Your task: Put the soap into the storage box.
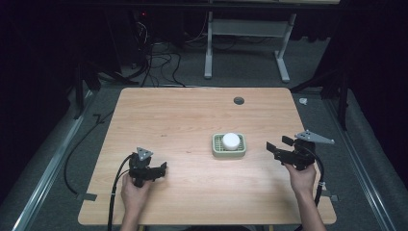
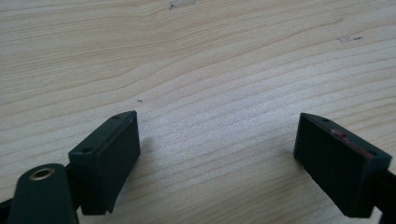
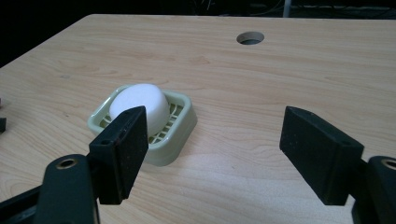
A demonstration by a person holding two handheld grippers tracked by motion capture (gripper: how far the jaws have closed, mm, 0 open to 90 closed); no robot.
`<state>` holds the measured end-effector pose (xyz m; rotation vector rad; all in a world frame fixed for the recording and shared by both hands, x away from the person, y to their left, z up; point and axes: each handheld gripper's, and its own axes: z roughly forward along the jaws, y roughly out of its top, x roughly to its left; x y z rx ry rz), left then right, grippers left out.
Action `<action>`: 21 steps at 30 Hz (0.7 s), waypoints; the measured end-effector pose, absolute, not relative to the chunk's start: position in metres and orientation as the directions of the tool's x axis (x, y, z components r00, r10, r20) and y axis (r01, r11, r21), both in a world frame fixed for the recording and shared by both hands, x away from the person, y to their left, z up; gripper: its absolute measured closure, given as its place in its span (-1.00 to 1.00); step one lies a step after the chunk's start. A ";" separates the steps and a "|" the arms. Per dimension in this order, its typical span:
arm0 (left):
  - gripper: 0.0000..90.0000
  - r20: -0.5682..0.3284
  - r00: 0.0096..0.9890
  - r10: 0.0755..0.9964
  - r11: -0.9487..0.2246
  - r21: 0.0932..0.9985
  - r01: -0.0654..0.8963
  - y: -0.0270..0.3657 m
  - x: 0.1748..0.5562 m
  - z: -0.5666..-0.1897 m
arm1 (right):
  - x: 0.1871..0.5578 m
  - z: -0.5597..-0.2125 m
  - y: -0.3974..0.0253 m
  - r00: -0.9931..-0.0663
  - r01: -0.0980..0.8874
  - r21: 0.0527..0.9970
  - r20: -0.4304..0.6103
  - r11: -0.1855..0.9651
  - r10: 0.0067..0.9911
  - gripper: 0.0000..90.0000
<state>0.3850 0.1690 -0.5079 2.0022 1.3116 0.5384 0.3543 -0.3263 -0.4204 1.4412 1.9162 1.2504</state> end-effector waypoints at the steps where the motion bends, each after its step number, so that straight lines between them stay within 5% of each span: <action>1: -0.67 -0.022 0.408 0.913 -0.266 0.726 0.634 0.169 0.385 -0.508 | 0.353 -0.421 -0.326 -0.365 0.526 0.849 0.172 0.049 0.915 -0.45; 21: -0.67 -0.021 0.409 0.912 -0.268 0.725 0.635 0.169 0.385 -0.508 | 0.343 -0.435 -0.327 -0.359 0.541 0.840 0.195 0.033 0.913 -0.45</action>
